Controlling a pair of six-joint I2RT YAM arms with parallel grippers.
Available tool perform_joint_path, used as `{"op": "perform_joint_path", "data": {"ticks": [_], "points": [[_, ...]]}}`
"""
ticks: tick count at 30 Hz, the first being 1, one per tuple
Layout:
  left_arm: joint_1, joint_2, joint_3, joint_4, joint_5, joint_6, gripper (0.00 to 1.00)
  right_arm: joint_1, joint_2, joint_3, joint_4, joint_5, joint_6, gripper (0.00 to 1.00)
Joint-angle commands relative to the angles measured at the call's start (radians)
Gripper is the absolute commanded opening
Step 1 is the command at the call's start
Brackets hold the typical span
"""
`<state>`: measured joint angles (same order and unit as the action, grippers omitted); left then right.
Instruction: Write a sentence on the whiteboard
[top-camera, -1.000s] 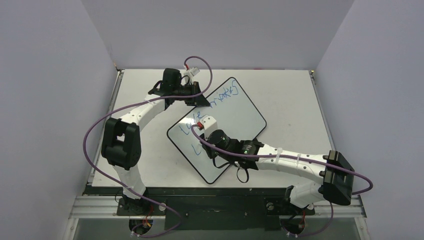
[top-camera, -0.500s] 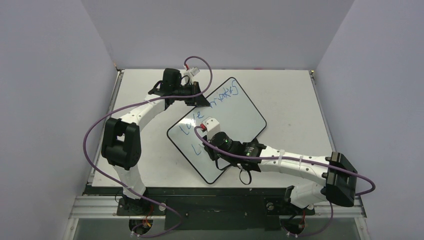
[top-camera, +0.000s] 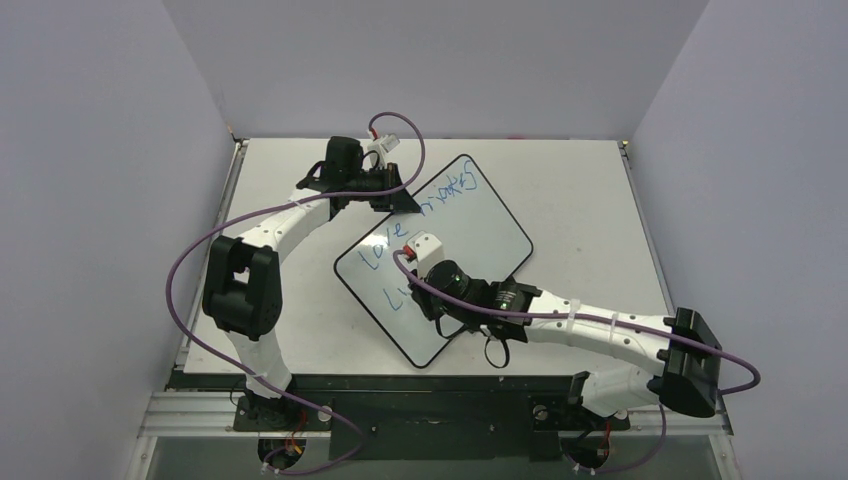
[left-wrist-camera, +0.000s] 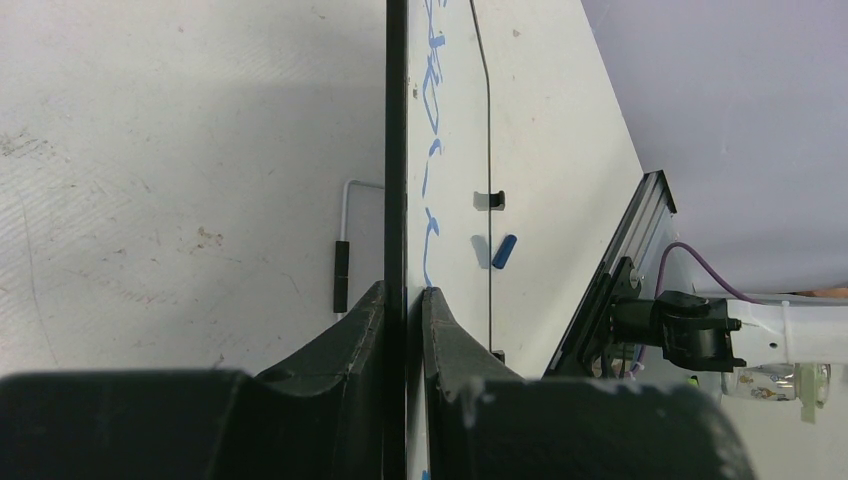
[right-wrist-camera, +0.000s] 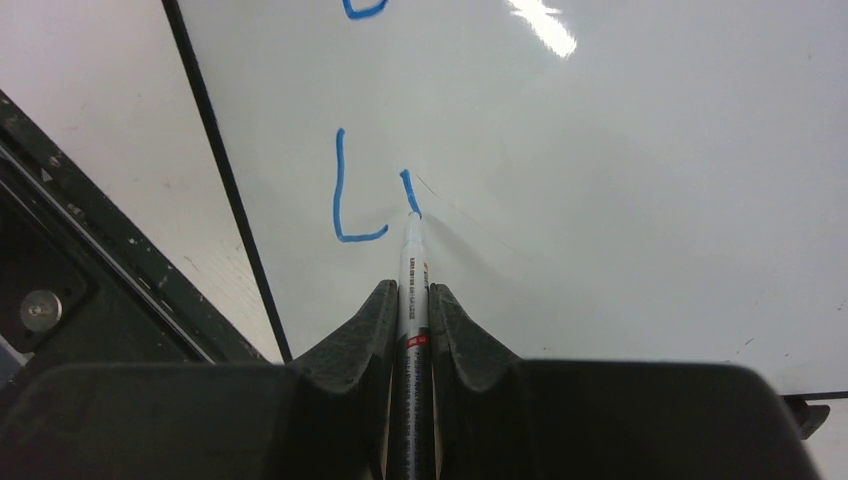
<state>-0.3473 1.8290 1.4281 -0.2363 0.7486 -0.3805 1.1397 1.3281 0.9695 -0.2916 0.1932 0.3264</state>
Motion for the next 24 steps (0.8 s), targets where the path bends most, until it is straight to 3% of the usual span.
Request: {"op": "perform_joint_path", "data": {"ticks": [1,11,24], "points": [[-0.024,-0.032,0.002,-0.011,-0.042,0.067,0.0,0.003,-0.048,0.087,0.017,-0.013,-0.014,0.0],[-0.025,-0.035,-0.007,-0.007,-0.038,0.066,0.0,-0.01,0.07,0.163,0.052,-0.035,-0.032,0.0],[-0.028,-0.034,-0.014,-0.005,-0.027,0.07,0.0,-0.052,0.109,0.101,0.087,-0.064,-0.013,0.0]]}}
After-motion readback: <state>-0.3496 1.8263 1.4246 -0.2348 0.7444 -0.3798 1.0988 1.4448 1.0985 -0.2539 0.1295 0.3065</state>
